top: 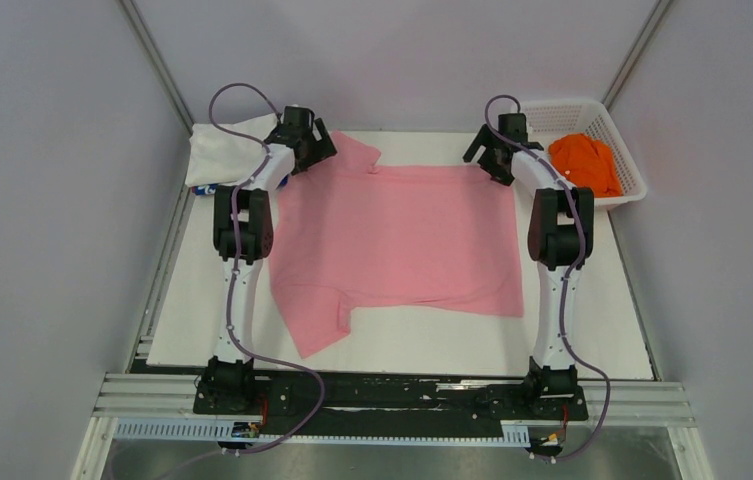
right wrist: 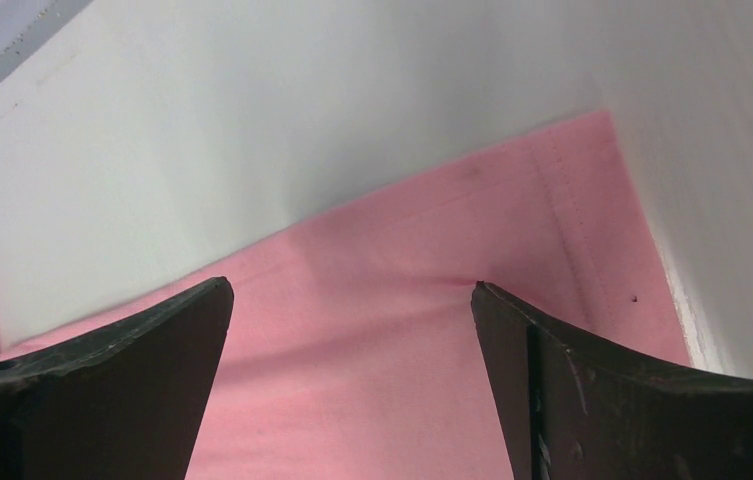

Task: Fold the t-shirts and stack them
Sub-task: Flatten out the tshirt

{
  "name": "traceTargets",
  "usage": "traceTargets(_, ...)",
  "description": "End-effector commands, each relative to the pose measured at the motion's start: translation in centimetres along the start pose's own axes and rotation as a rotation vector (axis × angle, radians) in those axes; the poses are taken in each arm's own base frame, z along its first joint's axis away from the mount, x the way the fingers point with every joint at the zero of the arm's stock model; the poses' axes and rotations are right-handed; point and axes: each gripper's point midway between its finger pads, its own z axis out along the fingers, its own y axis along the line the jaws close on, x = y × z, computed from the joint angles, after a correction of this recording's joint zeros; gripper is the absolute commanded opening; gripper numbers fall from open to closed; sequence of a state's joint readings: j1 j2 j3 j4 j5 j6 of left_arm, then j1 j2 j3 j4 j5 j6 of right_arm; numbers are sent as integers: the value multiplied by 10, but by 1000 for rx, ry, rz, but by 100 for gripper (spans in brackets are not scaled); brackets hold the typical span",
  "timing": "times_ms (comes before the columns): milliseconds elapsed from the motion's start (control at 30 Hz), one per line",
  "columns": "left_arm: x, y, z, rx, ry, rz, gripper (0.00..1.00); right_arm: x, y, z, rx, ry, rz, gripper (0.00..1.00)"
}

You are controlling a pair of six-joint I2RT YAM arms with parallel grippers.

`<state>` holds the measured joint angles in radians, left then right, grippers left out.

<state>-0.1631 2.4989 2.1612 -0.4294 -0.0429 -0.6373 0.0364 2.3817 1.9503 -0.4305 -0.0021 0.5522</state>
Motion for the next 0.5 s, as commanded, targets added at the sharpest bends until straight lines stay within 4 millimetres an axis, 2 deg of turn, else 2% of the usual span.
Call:
traceTargets(0,10,-1,3,0,52,31,100,17,-38,16,90,64,-36,100)
traceTargets(133,-7,-18,-29,44,15,62,100,9,-12,-17,13,53,-70,100)
traceTargets(233,-11,-34,-69,90,-9,104,100,8,7,-46,-34,28,-118,100)
traceTargets(300,-11,-45,-96,107,-38,141,100,11,12,-60,-39,15,-133,100)
traceTargets(333,-1,-44,-100,98,-29,166,100,16,10,-66,-30,18,-135,100)
traceTargets(367,-9,-48,-118,99,-62,176,100,18,10,-71,-26,12,-137,100)
traceTargets(400,1,-46,-122,89,-46,195,100,19,12,-78,-29,9,-142,100)
traceTargets(433,-6,-50,-139,93,-72,199,100,18,9,-83,3,-14,-151,100)
traceTargets(467,5,-46,-143,80,-51,207,100,17,11,-90,14,-33,-167,100)
